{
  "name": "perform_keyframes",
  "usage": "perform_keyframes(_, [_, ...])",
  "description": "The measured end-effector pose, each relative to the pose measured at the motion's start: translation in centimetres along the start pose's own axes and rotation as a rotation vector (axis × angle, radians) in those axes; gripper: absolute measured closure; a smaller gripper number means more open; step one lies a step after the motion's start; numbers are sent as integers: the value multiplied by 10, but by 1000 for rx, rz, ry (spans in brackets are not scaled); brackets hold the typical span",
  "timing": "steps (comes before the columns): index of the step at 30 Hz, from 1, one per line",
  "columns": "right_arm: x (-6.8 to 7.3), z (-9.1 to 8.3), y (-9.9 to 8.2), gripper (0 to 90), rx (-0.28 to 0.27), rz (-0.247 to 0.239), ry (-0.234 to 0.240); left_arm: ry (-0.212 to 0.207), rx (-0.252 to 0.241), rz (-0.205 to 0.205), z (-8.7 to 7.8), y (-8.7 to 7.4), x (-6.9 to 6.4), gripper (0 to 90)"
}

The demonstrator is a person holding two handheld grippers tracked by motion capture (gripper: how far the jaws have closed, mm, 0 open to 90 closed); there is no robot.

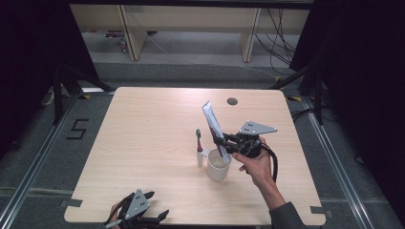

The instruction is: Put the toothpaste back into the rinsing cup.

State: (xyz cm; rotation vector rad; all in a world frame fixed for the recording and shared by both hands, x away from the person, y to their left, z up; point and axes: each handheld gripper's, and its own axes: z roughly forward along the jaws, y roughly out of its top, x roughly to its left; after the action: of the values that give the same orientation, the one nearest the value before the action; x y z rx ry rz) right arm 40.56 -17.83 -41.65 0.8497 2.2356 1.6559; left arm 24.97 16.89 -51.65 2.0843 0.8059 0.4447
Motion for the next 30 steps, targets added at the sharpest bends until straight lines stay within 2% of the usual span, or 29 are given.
perform_keyframes(1, [-1,3,-3,758,-7,-8,12,1,2,1,0,0,0,211])
perform_keyframes(2, [0,3,-4,758,-1,11,14,-10,-19,-23,1,0,-2,211])
perform_keyframes(4, [1,4,-7,758,1,12,18,-10,-18,-27,0,0,-2,211])
perform_keyframes(5, [1,4,-7,758,1,12,18,-6,-9,-12,0,0,-1,211])
perform_keyframes(7, [1,7,-10,758,8,-2,27,-10,-18,-25,0,0,-2,211])
perform_keyframes(8, [3,6,-13,757,28,11,8,-11,-14,-22,0,0,-2,211])
perform_keyframes(9, [3,6,-13,757,28,11,8,-10,-4,-8,-1,0,-1,211])
perform_keyframes(10, [1,7,-15,757,26,-6,23,-11,-25,-28,1,0,-3,212])
perform_keyframes(11, [2,8,-18,757,40,20,25,-10,-19,-24,1,0,-2,211])
perform_keyframes(12, [2,8,-18,757,40,20,25,-10,-14,-17,0,-1,-2,211])
perform_keyframes(13, [1,8,-19,757,52,-22,20,-12,-20,-24,1,-1,-3,212])
perform_keyframes(14, [1,8,-19,757,52,-22,20,-11,-7,-8,0,0,-1,212])
perform_keyframes(16, [2,10,-22,756,59,-13,34,-10,-18,-24,1,0,-2,212])
perform_keyframes(17, [2,10,-22,756,70,-11,28,-10,-2,-4,0,0,-1,212])
perform_keyframes(18, [2,11,-23,756,68,-15,42,-11,-16,-18,1,-1,-2,212])
perform_keyframes(19, [2,12,-25,756,59,-26,29,-12,-4,-4,0,0,-1,212])
perform_keyframes(20, [3,12,-26,755,69,-27,25,-10,-20,-24,1,0,-2,212])
perform_keyframes(23, [4,13,-27,755,87,-39,33,-9,-7,-15,-1,0,-2,212])
perform_keyframes(24, [5,14,-29,754,91,-38,46,-11,-14,-23,0,0,-2,212])
perform_keyframes(25, [5,14,-29,754,91,-38,46,-1,1,-3,-1,0,-1,212])
perform_keyframes(26, [4,14,-30,754,82,-52,38,-9,-14,-21,0,0,-2,212])
perform_keyframes(27, [4,14,-30,753,70,-55,36,-10,-13,-21,0,0,-2,212])
perform_keyframes(28, [4,14,-30,752,79,-52,36,-10,-8,-14,0,0,-2,212])
perform_keyframes(29, [6,12,-30,751,101,-29,40,-11,0,-3,-1,0,-1,212])
perform_keyframes(30, [4,12,-30,750,94,-59,43,-10,0,-5,-1,0,-1,212])
